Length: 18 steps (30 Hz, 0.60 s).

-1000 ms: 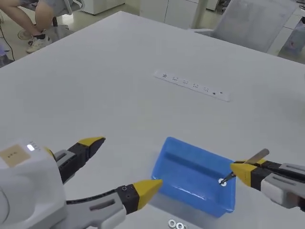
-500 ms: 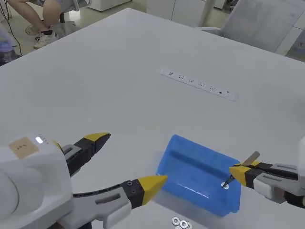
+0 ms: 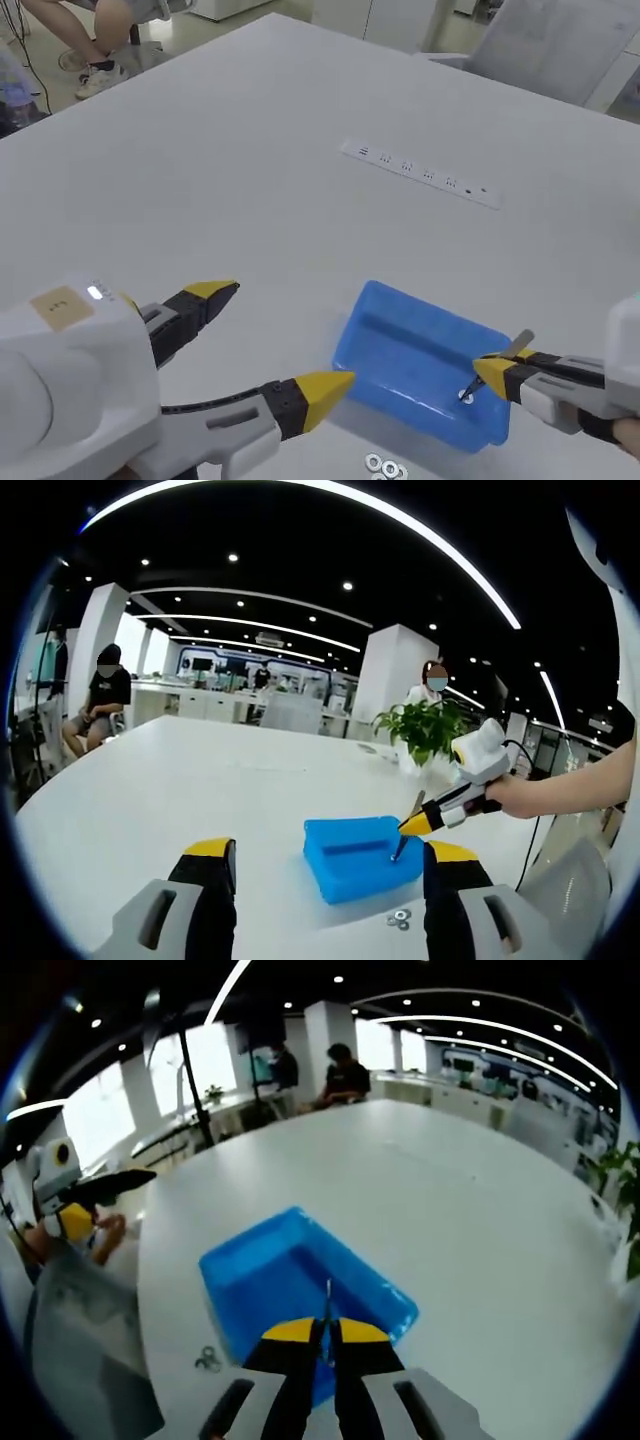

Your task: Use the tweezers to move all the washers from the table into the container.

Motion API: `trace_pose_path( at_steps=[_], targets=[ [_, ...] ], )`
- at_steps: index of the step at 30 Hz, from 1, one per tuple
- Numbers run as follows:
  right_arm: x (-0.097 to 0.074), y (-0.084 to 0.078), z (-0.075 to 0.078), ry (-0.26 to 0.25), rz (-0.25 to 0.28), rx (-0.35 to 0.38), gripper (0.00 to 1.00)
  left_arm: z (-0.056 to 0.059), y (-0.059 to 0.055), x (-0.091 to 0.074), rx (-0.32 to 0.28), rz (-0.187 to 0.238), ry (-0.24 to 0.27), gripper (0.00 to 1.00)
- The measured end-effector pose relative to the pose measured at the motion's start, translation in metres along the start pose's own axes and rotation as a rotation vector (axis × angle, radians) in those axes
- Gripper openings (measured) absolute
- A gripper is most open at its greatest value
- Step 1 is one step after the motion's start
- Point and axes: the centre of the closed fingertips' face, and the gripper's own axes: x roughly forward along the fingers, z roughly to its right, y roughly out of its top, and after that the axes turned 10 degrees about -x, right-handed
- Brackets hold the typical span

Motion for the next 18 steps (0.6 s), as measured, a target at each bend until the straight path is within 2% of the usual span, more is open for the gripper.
trace_pose_path(
  at_steps=[18],
  targets=[
    [0.0022,-0.0036,0.0046,-0.025,0.042,0.013,0.04,-0.0007,-0.003,0.0007,0.009,-0.014,0.001,0.77]
  ],
)
